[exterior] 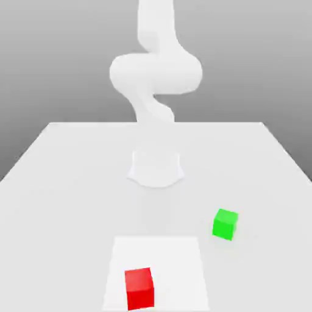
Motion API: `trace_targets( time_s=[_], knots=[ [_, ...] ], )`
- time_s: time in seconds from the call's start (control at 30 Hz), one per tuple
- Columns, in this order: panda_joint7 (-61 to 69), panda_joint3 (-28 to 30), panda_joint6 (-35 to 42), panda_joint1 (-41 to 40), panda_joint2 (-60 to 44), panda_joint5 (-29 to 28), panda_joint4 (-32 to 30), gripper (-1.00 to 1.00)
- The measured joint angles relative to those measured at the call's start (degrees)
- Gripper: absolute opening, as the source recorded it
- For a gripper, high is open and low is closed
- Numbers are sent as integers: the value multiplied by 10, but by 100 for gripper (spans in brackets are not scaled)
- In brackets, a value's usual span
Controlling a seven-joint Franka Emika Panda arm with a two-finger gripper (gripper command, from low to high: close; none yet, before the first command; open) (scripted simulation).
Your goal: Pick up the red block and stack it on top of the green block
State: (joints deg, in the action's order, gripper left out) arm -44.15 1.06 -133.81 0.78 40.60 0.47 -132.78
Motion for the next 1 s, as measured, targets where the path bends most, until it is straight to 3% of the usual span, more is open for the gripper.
trace_targets(
  time_s=[0.47,0.8,0.97,1.0],
  knots=[
    [99,44,-114,28,-295,32,-56,0],
    [149,51,-195,21,-501,27,-96,0],
    [165,35,-274,7,-604,42,-86,0],
    [167,31,-286,4,-619,45,-84,-100]
  ],
)
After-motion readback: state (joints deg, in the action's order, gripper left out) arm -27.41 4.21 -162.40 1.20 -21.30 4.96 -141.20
